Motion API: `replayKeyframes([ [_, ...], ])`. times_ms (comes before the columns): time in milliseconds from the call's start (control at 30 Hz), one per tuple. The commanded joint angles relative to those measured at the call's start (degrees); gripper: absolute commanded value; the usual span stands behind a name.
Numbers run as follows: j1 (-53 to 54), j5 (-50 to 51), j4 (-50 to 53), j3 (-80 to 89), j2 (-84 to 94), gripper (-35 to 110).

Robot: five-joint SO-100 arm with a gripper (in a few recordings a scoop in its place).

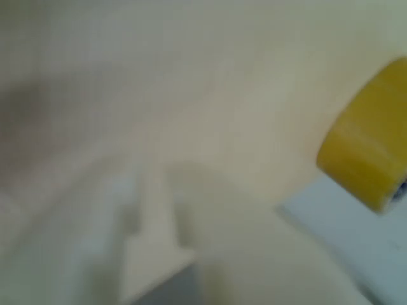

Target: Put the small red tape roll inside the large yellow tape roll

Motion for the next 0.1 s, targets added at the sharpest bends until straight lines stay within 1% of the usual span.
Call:
replayKeyframes([
  [0,0.0,-1.05,2.81,2.64,1.49,1],
  [67,-0.09,-1.05,2.81,2.64,1.49,6],
])
